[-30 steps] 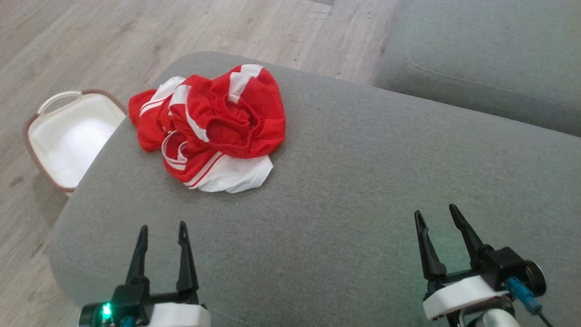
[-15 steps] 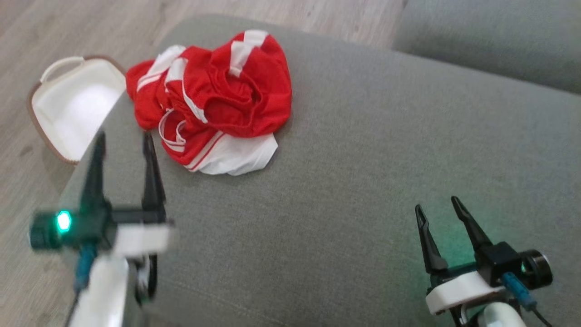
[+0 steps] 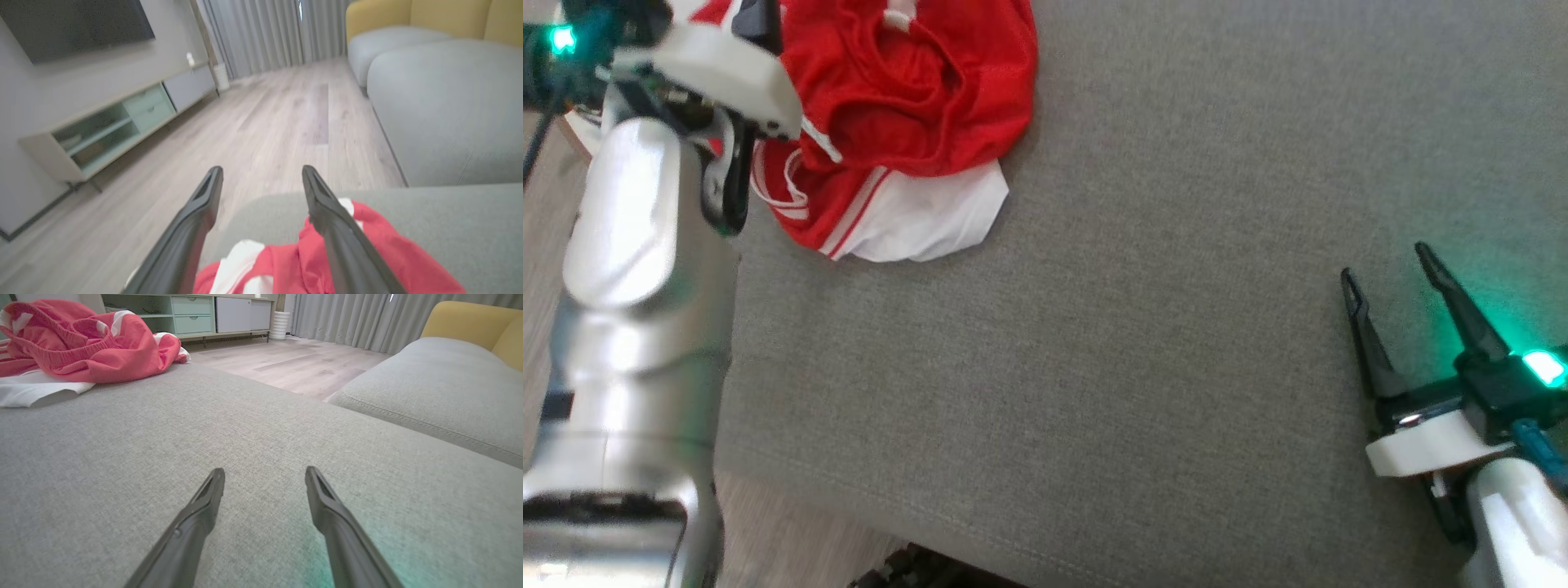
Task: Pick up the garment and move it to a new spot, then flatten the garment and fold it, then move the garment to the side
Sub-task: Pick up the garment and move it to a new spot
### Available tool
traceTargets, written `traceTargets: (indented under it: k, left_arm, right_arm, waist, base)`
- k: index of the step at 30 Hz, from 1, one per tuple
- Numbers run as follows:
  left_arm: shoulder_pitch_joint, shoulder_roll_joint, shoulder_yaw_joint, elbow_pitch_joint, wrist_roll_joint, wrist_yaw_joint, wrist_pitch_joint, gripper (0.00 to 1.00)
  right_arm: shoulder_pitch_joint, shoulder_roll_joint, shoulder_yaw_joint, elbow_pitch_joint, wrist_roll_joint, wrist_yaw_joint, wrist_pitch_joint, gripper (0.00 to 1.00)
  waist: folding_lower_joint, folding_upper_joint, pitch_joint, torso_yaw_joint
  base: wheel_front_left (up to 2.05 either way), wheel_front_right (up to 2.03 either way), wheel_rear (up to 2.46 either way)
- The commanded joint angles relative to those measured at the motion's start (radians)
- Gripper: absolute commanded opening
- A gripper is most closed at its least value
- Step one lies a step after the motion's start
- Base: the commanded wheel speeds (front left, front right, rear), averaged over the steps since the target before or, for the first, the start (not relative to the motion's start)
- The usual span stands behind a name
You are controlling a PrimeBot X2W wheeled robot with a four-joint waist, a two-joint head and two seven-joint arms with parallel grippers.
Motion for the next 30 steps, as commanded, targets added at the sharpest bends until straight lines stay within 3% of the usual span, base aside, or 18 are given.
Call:
traceTargets:
  k: [1,9,18,19,20,21,30]
  left_arm:
    - [-0.061,0.039,0.027,0.046,-0.013,-0.007,0.037,1.0]
    - [-0.18,-0.015,-0.062,0.299,-0.025,-0.059,0.066,1.0]
    - [-0.209,-0.045,-0.127,0.524,-0.048,-0.071,0.102,1.0]
    - [-0.209,-0.042,-0.133,0.542,-0.051,-0.072,0.104,0.89]
    - [-0.21,-0.039,-0.138,0.555,-0.054,-0.072,0.098,0.25]
    - [-0.211,-0.037,-0.14,0.566,-0.061,-0.073,0.09,0.0]
    - [-0.257,-0.001,-0.185,0.557,-0.114,-0.073,-0.06,0.0]
  right_arm:
    - [-0.011,-0.022,0.021,-0.039,-0.003,0.008,-0.011,1.0]
    - [0.0,-0.069,0.02,-0.09,0.001,0.008,-0.011,1.0]
    - [-0.014,-0.073,0.055,-0.107,0.003,0.008,-0.011,1.0]
    - [-0.013,-0.072,0.059,-0.108,0.004,0.008,-0.011,1.0]
    - [-0.013,-0.071,0.061,-0.109,0.005,0.008,-0.011,1.0]
    - [-0.013,-0.071,0.061,-0.109,0.006,0.008,-0.011,1.0]
    - [-0.032,-0.036,0.059,-0.099,0.012,0.008,-0.011,1.0]
  waist:
    - [-0.0005,0.0,0.071,-0.003]
    - [-0.0005,0.0,0.126,-0.02]
    - [-0.0005,0.0,0.129,-0.065]
    - [-0.0005,0.0,0.127,-0.071]
    - [-0.0005,0.0,0.126,-0.077]
    - [-0.0005,0.0,0.125,-0.082]
    - [-0.0005,0.0,0.06,-0.12]
  base:
    - [0.0,0.0,0.0]
    - [0.0,0.0,0.0]
    - [0.0,0.0,0.0]
    - [0.0,0.0,0.0]
    - [0.0,0.0,0.0]
    - [0.0,0.0,0.0]
    - [0.0,0.0,0.0]
